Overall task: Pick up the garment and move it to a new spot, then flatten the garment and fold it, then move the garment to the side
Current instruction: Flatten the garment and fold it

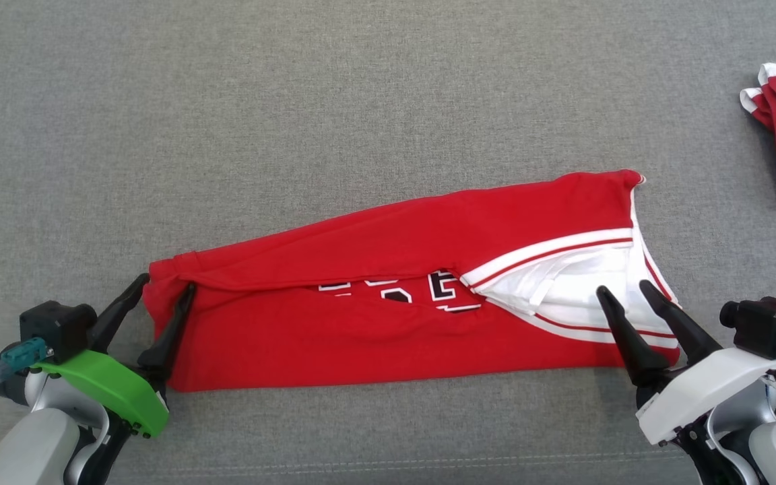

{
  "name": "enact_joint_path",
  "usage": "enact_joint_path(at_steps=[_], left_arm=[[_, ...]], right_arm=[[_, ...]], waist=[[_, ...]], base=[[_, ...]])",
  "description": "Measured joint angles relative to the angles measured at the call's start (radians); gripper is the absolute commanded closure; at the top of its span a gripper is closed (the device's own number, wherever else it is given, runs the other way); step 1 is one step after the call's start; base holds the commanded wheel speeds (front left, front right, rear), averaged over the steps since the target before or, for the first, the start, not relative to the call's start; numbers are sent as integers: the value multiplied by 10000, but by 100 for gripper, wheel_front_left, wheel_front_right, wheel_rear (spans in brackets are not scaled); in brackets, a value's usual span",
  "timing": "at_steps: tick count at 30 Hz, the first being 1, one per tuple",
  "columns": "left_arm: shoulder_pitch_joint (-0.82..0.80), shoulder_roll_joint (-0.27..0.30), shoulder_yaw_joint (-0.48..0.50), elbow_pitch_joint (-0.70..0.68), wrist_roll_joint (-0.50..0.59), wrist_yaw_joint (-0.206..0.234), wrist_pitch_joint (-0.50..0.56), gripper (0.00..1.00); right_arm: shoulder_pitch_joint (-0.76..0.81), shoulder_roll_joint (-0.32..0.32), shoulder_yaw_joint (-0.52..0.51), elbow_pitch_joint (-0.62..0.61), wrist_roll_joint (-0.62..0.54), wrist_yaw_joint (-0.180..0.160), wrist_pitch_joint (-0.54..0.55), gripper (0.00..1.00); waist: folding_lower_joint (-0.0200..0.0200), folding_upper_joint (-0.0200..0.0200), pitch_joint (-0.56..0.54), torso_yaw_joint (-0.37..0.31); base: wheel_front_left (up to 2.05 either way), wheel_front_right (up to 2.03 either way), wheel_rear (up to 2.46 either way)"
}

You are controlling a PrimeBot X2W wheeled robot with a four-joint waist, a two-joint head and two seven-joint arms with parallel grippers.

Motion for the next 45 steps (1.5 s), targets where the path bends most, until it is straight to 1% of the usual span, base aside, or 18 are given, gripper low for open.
enact_joint_path(at_steps=[5,6,9,12,13,16,18,19,22,28,35,38,39,40,41,42,43,45], left_arm=[[45,88,221,-31,121,94,0,0],[122,148,345,-61,234,199,0,0],[435,313,830,-238,522,646,0,0],[472,301,1444,-755,874,1214,0,0],[463,261,1628,-978,1076,1388,0,0],[457,46,1977,-1499,1375,1797,0,0],[457,-109,2048,-1808,1638,1960,-2,0],[461,-203,2019,-1962,1743,2002,-2,0],[478,-489,2127,-2324,1935,2132,-2,0],[836,-871,2328,-2692,2169,2163,-2,0],[1389,-1103,2677,-2993,2305,2217,-2,0],[1561,-1120,2752,-3103,2374,2217,-2,0],[1633,-1127,2763,-3147,2382,2217,-2,0],[1704,-1143,2788,-3195,2414,2217,-2,0],[1790,-1156,2836,-3254,2437,2219,-2,0],[1846,-1174,2882,-3273,2451,2220,-2,0],[1878,-1260,2918,-3283,2477,2232,-2,0],[1898,-1404,2928,-3327,2514,2232,-2,0]], right_arm=[[2,-242,-130,-38,0,2,125,0],[-5,-268,-205,-67,0,0,136,0],[-92,-337,-548,-255,8,-19,136,0],[-315,-568,-1016,-192,86,-123,171,0],[-364,-654,-1120,-123,94,-190,257,0],[-513,-738,-1271,245,230,-192,520,0],[-648,-516,-1429,577,669,-278,564,0],[-713,-383,-1459,759,861,-336,623,0],[-823,-362,-1360,1421,874,-357,838,0],[-828,-107,-1342,2562,1108,-366,1058,0],[-1011,184,-1317,3310,1540,-347,1183,0],[-1149,255,-1279,3614,1939,-249,1421,0],[-1214,270,-1264,3714,1994,-242,1490,7],[-1272,293,-1256,3799,2034,-176,1576,55],[-1318,355,-1279,3860,2173,-153,1645,68],[-1371,445,-1323,3923,2380,-132,1699,100],[-1466,579,-1452,4098,2792,33,1856,100],[-1462,537,-1524,4240,2991,159,2073,100]], waist=[[0,0,-37,11],[0,0,-58,1],[0,0,-147,-42],[0,0,-251,-32],[0,0,-274,3],[0,0,-311,176],[0,0,-326,321],[0,0,-333,400],[0,0,-360,655],[0,0,-473,1173],[0,0,-786,1551],[0,0,-920,1646],[0,0,-960,1667],[0,0,-998,1685],[0,0,-1027,1699],[0,0,-1047,1708],[0,0,-1093,1718],[0,0,-1157,1729]], base=[[0,0,0],[0,0,0],[0,0,0],[0,0,0],[0,0,0],[0,0,0],[0,0,0],[0,0,0],[0,0,0],[0,0,0],[0,0,0],[0,0,0],[0,0,0],[0,0,0],[0,0,0],[0,0,0],[0,0,0],[0,0,0]])
